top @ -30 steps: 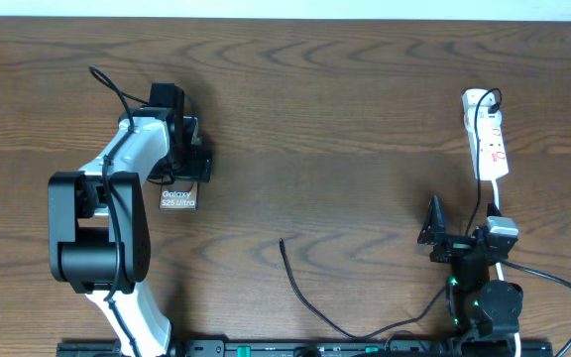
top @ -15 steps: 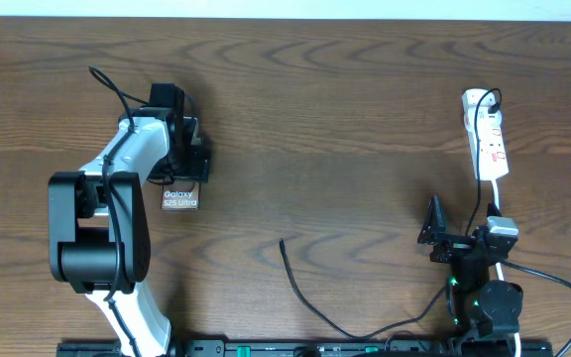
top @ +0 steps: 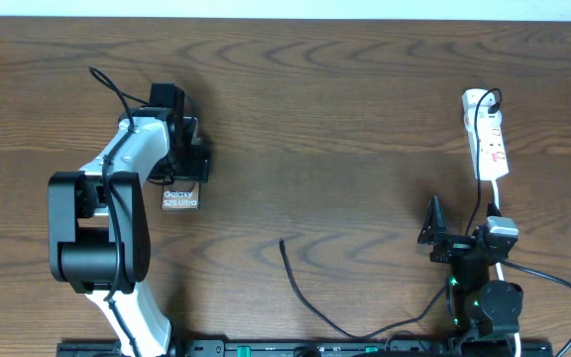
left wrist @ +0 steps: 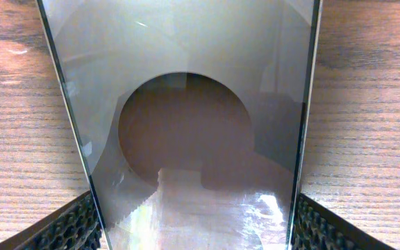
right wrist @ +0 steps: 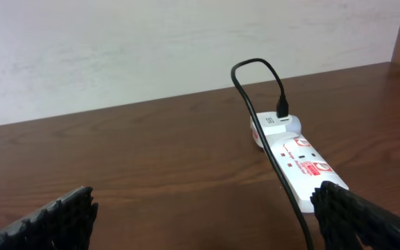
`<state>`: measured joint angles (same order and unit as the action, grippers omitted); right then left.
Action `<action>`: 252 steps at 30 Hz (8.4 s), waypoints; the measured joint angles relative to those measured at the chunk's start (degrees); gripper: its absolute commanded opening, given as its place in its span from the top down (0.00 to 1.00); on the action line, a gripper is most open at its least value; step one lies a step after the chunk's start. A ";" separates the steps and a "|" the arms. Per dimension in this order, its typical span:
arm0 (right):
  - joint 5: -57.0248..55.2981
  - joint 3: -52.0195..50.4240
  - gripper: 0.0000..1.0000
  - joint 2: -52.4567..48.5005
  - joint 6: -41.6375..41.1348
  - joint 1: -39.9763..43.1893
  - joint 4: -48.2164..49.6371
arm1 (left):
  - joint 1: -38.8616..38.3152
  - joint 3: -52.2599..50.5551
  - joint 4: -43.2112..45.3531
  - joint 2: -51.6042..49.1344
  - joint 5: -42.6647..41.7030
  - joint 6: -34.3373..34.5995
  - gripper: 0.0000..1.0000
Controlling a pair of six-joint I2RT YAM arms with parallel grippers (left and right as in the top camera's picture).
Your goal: Plug charger to phone and switch on socket
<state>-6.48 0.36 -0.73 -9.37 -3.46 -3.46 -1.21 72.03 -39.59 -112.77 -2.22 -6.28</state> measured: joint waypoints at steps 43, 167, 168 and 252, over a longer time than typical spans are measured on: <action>0.00 0.00 0.01 0.00 -0.02 0.00 0.00 | -0.02 0.00 -0.02 0.00 0.00 0.02 0.25; 0.00 0.00 0.01 0.00 0.00 0.00 0.00 | 0.63 -0.15 0.15 19.78 -44.44 36.50 0.93; 0.00 0.00 0.01 0.00 0.00 0.00 0.00 | 0.92 -0.15 0.44 19.78 -46.73 38.45 0.93; 3.78 1.33 0.01 -0.17 -4.70 0.00 -2.73 | 10.01 -0.15 -5.14 19.78 -45.99 68.98 0.93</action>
<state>-2.70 1.69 -0.91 -14.06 -3.46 -6.20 8.80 71.88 -44.73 -92.99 -48.21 62.70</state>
